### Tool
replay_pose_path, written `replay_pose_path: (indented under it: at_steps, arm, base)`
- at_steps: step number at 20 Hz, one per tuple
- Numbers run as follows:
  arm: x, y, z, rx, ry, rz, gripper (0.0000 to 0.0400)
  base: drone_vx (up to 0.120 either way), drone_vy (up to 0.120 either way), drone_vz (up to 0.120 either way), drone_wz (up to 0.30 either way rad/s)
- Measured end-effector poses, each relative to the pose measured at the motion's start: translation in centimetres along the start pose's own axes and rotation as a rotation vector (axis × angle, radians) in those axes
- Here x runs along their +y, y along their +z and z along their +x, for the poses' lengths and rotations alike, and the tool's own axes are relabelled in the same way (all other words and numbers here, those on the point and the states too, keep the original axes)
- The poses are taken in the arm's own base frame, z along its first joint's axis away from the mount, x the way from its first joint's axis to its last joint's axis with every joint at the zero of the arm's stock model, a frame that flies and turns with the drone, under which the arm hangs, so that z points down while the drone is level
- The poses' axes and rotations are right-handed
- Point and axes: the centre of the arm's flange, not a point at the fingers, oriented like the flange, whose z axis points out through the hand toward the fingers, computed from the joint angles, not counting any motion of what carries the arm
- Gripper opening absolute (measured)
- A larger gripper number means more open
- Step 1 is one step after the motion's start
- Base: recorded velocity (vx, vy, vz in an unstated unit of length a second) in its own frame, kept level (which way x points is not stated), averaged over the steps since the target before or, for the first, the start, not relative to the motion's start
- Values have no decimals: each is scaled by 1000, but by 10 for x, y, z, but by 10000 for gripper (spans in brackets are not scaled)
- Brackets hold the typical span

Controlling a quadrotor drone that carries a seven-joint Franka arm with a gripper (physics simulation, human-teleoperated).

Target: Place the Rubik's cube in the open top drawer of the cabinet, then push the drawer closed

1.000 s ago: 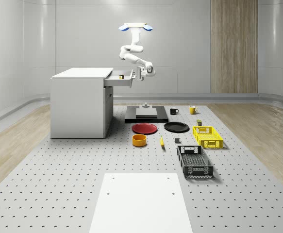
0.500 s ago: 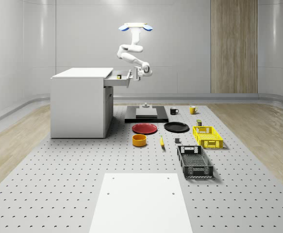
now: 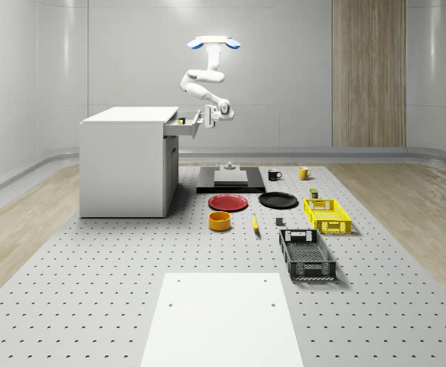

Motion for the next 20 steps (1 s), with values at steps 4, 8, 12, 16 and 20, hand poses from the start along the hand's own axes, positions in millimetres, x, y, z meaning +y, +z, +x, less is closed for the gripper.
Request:
replay_pose_path:
  at_steps: [4,8,12,16,20]
  arm:
    - [-3,23,5,0,-19,0,105]
    - [0,41,-6,-2,2,1,105]
    - [3,57,-18,-3,22,0,105]
    - [-4,76,-9,-1,-8,0,105]
    - [-10,98,-3,-1,-23,0,105]
  base:
    - [0,0,0,0]
    - [0,0,0,0]
    - [0,0,0,0]
    - [0,0,0,0]
    - [0,0,0,0]
